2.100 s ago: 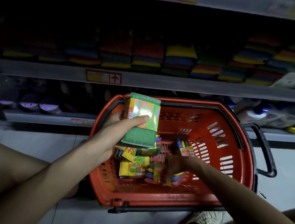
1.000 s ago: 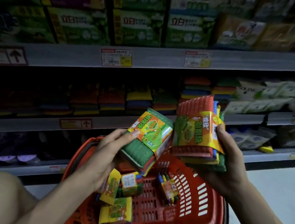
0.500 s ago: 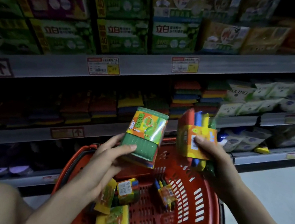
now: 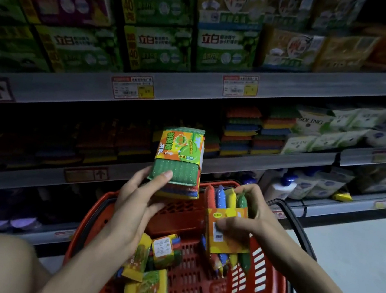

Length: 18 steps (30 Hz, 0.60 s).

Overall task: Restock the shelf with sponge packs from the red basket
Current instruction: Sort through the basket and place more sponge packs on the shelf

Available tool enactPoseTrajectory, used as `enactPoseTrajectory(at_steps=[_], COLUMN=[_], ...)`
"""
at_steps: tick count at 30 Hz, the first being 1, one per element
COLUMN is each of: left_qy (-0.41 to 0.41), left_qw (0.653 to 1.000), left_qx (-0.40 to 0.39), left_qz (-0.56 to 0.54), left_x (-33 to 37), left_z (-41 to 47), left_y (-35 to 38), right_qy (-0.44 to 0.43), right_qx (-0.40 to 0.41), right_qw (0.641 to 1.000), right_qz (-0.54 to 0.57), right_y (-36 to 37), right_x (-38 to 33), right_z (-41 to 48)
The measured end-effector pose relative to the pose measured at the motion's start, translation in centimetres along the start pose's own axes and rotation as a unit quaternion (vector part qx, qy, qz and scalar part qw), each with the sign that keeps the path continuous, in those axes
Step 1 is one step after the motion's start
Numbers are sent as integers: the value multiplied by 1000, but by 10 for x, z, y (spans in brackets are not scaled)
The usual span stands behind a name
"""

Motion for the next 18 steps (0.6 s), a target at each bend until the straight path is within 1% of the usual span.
enactPoseTrajectory(at_steps=[2,7,11,14,16,18], left_qy=[-1,-3,5,16,27,38], left_qw=[1000,1000,1000,1000,999,997], left_qx=[2,6,8,18,42,66], left_qz=[1,3,9,7,0,-6], left_x=[0,-2,-1,0,1,2], left_z=[-1,-3,-5,-8,-8,-9], left_y=[2,5,6,8,10,13], right_qy=[-10,-14,14,26,27,15], right_qx=[-4,-16,-26,-23,-34,-36], right_qw=[1000,1000,997,997,997,999], right_qz=[24,16,74,66,62,29], right_y=[4,8,11,9,12,16], right_x=[2,1,-6,-3,-3,-4], right_z=[3,8,14,19,15,8])
Point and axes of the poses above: each hand's wrist, its own z-axis towards the middle knuckle, its own y-axis out of the palm, x = y × z, the point moved 1 cm from there along z, towards the middle knuckle, and after that the axes turned 4 degrees about z, right-handed, at the moved point
